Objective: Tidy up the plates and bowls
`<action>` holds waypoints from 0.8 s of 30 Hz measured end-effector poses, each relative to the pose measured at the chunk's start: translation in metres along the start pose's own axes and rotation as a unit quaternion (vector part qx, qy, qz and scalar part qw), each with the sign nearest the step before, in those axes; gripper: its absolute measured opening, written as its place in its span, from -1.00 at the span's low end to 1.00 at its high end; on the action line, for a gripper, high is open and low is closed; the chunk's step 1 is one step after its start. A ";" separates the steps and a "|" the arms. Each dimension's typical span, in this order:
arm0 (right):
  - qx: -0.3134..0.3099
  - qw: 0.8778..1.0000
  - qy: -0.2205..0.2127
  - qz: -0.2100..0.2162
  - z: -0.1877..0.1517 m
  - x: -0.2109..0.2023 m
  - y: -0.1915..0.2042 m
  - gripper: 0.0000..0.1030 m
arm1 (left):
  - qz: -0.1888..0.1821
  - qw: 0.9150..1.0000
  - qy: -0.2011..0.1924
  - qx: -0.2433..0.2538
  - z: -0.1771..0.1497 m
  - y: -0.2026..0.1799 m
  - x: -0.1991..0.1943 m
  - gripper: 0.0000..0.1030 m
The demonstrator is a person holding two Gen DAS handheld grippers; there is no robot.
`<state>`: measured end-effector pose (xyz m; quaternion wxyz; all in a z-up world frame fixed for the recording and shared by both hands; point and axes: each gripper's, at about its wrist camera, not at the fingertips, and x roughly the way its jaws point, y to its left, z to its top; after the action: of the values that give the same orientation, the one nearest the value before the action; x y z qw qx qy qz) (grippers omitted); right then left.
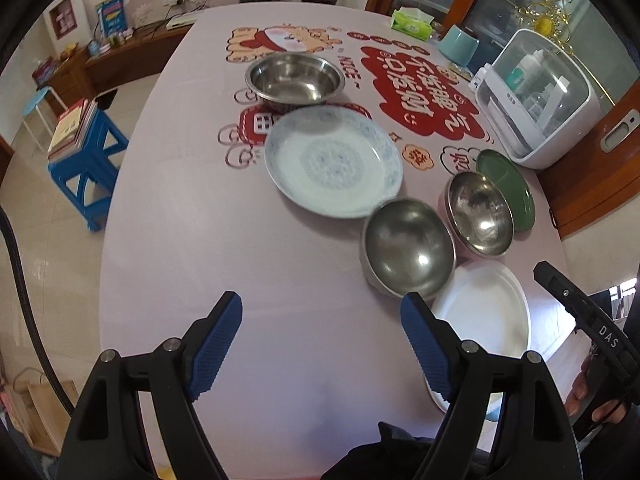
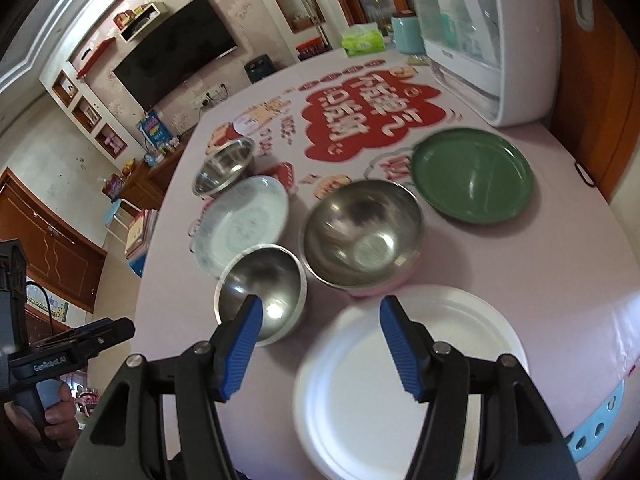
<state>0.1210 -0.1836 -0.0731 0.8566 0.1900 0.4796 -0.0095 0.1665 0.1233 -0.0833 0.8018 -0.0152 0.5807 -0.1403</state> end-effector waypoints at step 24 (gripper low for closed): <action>-0.060 0.997 0.013 0.040 0.065 0.075 0.076 0.19 | -0.020 0.999 -0.016 -0.031 0.062 0.049 0.033 0.58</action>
<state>0.2303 -0.1223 -0.0806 0.8599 0.1569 0.4825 0.0560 0.2442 0.1539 -0.1033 0.8072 -0.0540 0.5713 -0.1382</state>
